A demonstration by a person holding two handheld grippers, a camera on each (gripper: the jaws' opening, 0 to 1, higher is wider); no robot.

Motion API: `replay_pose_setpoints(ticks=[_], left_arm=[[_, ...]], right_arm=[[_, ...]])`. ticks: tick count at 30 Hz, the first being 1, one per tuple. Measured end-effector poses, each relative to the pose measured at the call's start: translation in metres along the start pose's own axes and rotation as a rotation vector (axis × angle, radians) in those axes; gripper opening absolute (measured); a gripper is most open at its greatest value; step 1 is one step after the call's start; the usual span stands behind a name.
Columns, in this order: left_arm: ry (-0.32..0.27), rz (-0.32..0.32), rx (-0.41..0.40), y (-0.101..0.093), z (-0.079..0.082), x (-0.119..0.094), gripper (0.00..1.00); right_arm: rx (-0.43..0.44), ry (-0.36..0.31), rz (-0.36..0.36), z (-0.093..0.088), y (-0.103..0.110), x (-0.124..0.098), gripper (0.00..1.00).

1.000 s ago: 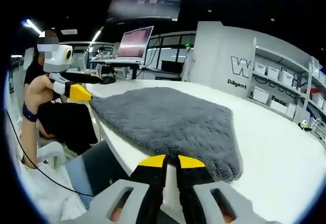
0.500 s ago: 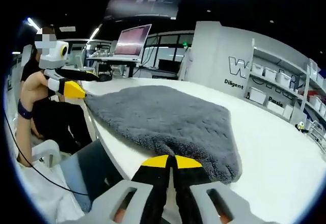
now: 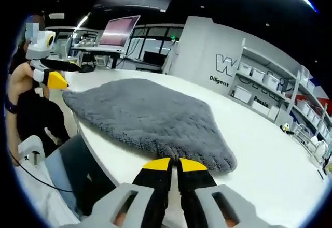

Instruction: Open the folded towel by lifting each exposed corner and separating the folded layers until the towel lies flat within the target outline without major curled edges

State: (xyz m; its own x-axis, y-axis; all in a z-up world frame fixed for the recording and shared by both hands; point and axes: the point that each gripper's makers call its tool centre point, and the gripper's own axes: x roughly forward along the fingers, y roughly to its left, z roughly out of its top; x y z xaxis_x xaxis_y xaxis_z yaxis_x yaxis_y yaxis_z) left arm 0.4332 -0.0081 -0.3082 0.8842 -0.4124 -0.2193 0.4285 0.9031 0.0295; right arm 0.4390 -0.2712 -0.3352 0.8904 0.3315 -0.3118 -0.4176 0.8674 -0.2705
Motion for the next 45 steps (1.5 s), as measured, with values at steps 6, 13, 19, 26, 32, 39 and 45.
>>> replay_pose_setpoints(ticks=[6, 13, 19, 26, 32, 39, 45], left_arm=[[-0.002, 0.001, 0.001, 0.0, 0.001, -0.001, 0.97], [-0.002, -0.004, 0.003, -0.002, 0.001, -0.001, 0.97], [-0.003, -0.002, -0.001, 0.0, 0.0, -0.002, 0.97], [-0.002, -0.002, -0.003, 0.001, 0.0, -0.001, 0.97], [-0.003, 0.003, -0.005, 0.002, 0.0, -0.002, 0.97], [-0.004, 0.005, -0.006, 0.003, -0.001, -0.003, 0.97], [-0.003, 0.005, -0.009, 0.003, -0.001, -0.003, 0.97]], right_arm=[[0.015, -0.081, 0.141, 0.022, 0.032, -0.009, 0.06], [-0.011, -0.029, 0.149, 0.014, 0.042, 0.006, 0.07], [-0.008, 0.013, 0.16, 0.004, 0.044, 0.016, 0.06], [-0.012, 0.014, 0.169, 0.004, 0.044, 0.016, 0.0], [-0.026, 0.018, 0.122, 0.001, 0.032, 0.016, 0.0], [-0.036, 0.04, -0.034, -0.008, -0.001, 0.015, 0.0], [0.007, -0.035, -0.018, 0.006, 0.001, 0.006, 0.03]])
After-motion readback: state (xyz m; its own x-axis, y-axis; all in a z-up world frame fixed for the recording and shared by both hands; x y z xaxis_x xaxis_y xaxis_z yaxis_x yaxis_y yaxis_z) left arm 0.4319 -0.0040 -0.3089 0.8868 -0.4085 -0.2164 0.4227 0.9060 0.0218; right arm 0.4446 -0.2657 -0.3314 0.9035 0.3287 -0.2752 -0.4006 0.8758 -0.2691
